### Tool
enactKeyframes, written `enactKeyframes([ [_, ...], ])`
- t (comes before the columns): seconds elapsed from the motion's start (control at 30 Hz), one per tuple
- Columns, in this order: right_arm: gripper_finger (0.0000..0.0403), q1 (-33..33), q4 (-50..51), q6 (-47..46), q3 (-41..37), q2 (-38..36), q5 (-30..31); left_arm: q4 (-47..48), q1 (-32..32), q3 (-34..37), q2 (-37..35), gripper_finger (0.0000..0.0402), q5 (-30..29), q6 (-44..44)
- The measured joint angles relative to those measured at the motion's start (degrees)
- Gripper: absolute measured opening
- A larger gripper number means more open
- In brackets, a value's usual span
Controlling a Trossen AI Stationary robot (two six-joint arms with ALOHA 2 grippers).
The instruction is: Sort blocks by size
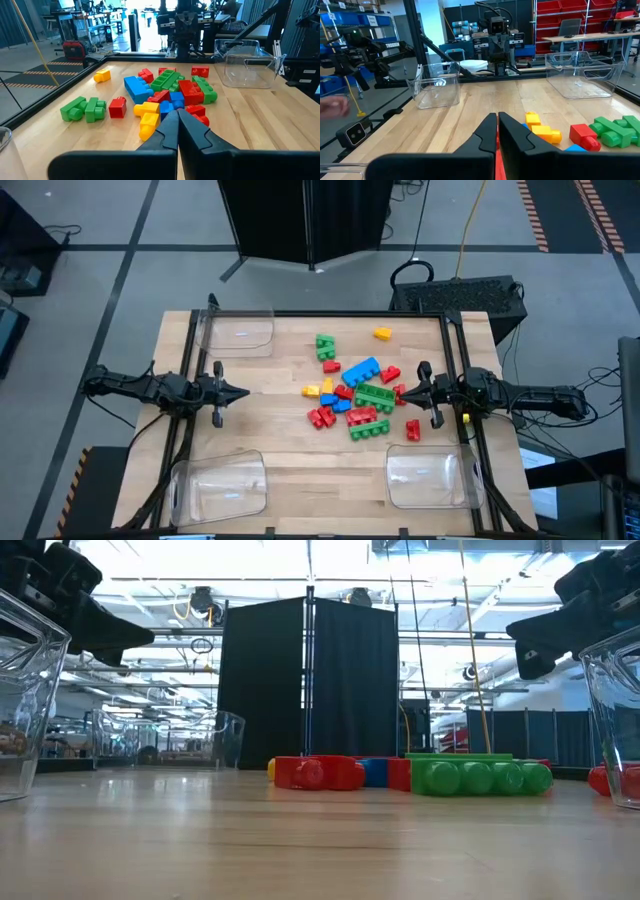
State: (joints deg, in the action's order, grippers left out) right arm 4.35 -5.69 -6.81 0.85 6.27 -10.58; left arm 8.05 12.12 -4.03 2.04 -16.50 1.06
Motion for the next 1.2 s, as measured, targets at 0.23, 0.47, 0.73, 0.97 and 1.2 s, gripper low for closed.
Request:
enactKeyframes([
  [0.23, 0.0004, 0.01, 0.0, -0.02, 0.0, 0.0, 0.01, 0.0, 0.0, 0.0, -0.02, 0.0, -0.02, 0.0],
  [0.47, 0.0004, 0.01, -0.05, 1.81, -0.01, -0.01, 0.01, 0.0, 0.02, 0.01, -0.01, 0.0, -0.02, -3.03],
  [0.73, 0.0004, 0.01, -0.18, -3.37, 0.01, -0.01, 0.01, 0.0, 0.02, 0.0, 0.01, 0.0, -0.02, -2.98],
  [0.97, 0.0004, -0.01, -1.04, -3.02, -0.01, -0.01, 1.47, -0.06, 0.02, 0.01, 0.01, 0.0, -0.02, -2.92],
  [1.2, 0.0004, 0.01, -4.64, -1.11, 0.0, 0.03, 9.05, -1.0, -0.04, 0.01, 0.01, 0.0, -0.09, 4.23],
])
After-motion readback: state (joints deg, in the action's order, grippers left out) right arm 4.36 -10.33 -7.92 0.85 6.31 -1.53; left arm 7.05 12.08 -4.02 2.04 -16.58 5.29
